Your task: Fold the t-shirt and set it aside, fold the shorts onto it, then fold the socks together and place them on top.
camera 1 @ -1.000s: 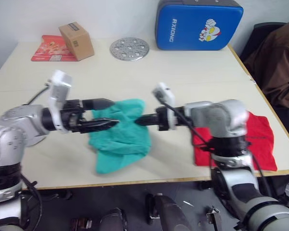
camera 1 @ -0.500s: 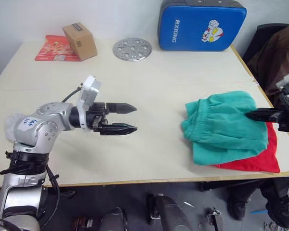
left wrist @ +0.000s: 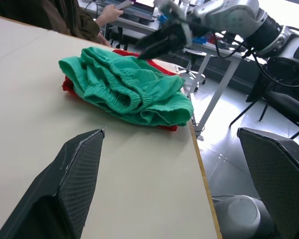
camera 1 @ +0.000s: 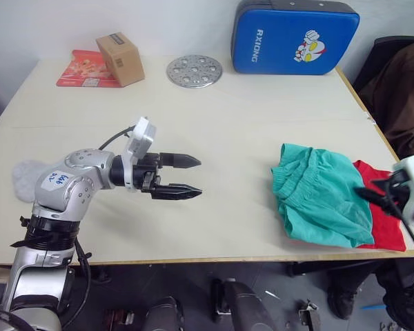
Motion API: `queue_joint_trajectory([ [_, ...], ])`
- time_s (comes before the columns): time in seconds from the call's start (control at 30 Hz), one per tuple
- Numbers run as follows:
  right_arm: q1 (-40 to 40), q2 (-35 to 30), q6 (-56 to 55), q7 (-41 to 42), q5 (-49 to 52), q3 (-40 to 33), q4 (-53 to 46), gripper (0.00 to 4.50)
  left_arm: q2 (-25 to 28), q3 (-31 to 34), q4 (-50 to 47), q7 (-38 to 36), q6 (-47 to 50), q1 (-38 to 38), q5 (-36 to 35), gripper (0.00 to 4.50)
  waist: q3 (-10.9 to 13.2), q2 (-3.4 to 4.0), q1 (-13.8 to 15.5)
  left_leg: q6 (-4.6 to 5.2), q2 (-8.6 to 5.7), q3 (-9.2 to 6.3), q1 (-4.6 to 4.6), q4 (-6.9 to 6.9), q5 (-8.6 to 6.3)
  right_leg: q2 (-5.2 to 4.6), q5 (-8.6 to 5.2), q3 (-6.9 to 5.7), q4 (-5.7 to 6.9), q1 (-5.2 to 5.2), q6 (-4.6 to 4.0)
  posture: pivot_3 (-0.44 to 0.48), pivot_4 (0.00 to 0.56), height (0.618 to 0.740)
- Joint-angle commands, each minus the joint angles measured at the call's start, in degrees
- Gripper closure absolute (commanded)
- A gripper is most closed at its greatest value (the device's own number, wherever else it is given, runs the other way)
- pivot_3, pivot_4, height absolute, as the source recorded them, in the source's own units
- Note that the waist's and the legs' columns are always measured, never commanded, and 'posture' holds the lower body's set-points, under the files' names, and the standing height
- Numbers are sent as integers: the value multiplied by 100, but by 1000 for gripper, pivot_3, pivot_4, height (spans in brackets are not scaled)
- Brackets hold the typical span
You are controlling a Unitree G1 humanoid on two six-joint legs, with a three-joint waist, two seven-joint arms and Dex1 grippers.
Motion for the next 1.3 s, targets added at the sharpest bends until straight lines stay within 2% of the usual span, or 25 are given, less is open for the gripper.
queue_joint_trajectory([
  [0.03, -499, -181, -96, -46, 306, -351, -324, 737, 293, 401, -55, 191, -206, 228, 219, 0, 0, 0, -5, 0, 1, 0, 1, 0, 0, 1, 0, 0, 1, 0, 0, 0, 150, 740],
  [0.1, -996, -114, 97, -48, 682, -271, -448, 50, 438, 537, 24, 384, -380, 437, 462, 0, 2, 4, -33, 0, 1, 2, 3, 1, 0, 0, 0, 3, 3, 0, -1, 0, 150, 740],
  [0.27, -1959, 745, 1135, -222, 2450, 568, -1481, 50, 905, 955, 407, 1307, -903, 1118, 1424, 0, 4, 1, -86, -1, 5, 0, 7, -4, 0, 2, 1, 3, 7, 1, -2, 0, 150, 740],
  [0.37, -2081, 1256, 1479, -479, 3196, 1086, -1988, 50, 1107, 1346, 637, 1828, -1065, 1503, 1790, 0, 6, 1, -77, -2, 11, -5, 6, -10, -1, 4, 3, -1, 4, -2, -6, 0, 150, 740],
  [0.47, -1971, 1440, 1492, -525, 3507, 1526, -2312, 50, 1428, 1643, 1101, 2154, -1429, 1887, 2246, 0, 6, 2, -57, 15, 8, -5, 0, -1, -11, -6, 16, -4, 3, -30, -28, 0, 150, 740],
  [0.63, -1852, 1586, 1416, -800, 3761, 1704, -2232, 50, 1787, 1899, 2169, 2121, -1956, 2017, 2516, 0, 3, -3, 43, 58, -4, 12, -16, 13, -36, -30, 16, -4, 0, -46, -23, 0, 150, 740],
  [0.73, -1851, 1548, 1353, -776, 3775, 1807, -2157, 50, 1994, 1739, 2868, 1881, -2191, 1864, 2678, 0, 1, -5, 65, 69, -5, 22, -16, 17, -45, -35, 18, -4, -5, -46, -21, 0, 150, 740],
  [0.9, -1922, 1484, 1251, -735, 3790, 1912, -2022, 50, 2036, 1452, 3969, 1669, -2336, 1345, 2901, 0, 0, -7, 74, 69, -5, 25, -15, 18, -46, -34, 18, -6, 1, -48, -22, 0, 150, 740],
  [1.0, -1892, 1413, 1181, -639, 3768, 1975, -2052, 0, 2004, 1354, 4395, 1530, -2291, 1123, 2947, 623, -1, -9, 59, 67, -4, 31, -15, 20, -46, -34, 18, -6, 10, -55, -22, 0, 150, 740],
  [1.13, -1827, 1303, 1068, -510, 3699, 2092, -2133, 0, 1998, 1308, 4610, 1364, -2180, 1016, 2948, 1910, -1, -9, 50, 58, -3, 34, -11, 20, -42, -33, 18, -4, 22, -60, -23, 0, 150, 740],
  [1.3, -1851, 1120, 997, -407, 3809, 2080, -2165, 0, 1769, 1559, 5065, 1637, -1439, 517, 2684, 3534, -3, -13, 59, 57, -4, 33, -11, 29, -41, -34, 18, -4, 27, -57, -24, 0, 150, 740],
])
